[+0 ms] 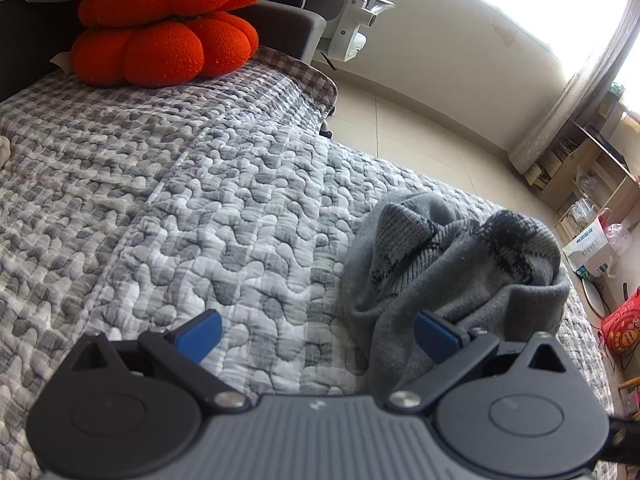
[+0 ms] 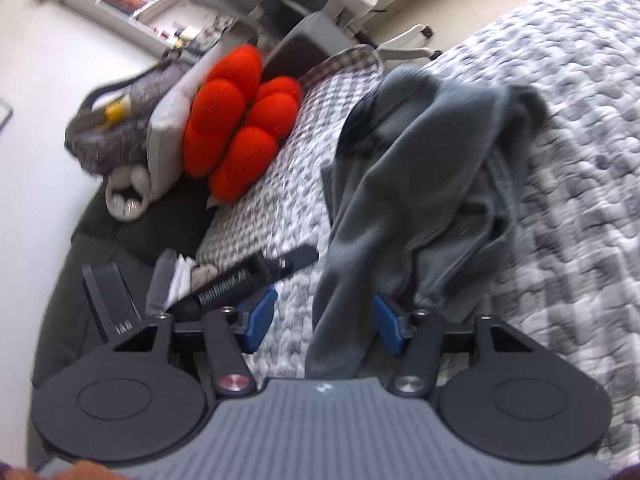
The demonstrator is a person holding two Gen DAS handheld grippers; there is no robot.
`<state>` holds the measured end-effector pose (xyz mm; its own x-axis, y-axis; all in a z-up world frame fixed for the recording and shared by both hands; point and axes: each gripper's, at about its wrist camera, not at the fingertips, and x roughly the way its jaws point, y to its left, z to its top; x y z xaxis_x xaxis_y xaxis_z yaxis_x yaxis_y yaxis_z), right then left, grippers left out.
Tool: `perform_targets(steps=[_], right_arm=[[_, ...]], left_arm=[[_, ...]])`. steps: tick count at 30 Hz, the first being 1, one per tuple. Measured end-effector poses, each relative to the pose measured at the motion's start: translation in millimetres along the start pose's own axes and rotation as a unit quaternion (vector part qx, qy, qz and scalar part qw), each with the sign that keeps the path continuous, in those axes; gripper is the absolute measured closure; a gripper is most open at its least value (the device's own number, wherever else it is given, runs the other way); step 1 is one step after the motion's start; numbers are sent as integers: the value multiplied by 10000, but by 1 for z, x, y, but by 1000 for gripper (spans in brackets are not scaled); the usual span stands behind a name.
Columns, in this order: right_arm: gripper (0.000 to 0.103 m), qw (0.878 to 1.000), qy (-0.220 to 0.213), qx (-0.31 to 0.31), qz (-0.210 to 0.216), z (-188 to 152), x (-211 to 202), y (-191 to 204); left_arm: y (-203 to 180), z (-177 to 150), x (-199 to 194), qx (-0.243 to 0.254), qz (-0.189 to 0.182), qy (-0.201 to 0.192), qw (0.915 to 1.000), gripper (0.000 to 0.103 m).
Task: Fold clothes
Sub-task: 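Lower the right gripper onto the grey sweatshirt edge and close it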
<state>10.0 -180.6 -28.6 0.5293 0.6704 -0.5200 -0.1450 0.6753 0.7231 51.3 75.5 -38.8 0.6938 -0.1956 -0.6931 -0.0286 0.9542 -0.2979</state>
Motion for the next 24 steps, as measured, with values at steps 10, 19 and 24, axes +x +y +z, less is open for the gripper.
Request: perform_targets(steps=[10,19,24], right_arm=[[58,9972,280,-137,-674,-14,39,-1],[94,9980,-42,-377,-502,-15,26,6],[97,9960,-505,-588,-449,-15,-4,8]], left_arm=[[12,4,-5,-330,117,-210,9992,2],[14,4,-7,-347,126,-248,9990,2],[12,3,-4,-310,148,-228,9991,4]])
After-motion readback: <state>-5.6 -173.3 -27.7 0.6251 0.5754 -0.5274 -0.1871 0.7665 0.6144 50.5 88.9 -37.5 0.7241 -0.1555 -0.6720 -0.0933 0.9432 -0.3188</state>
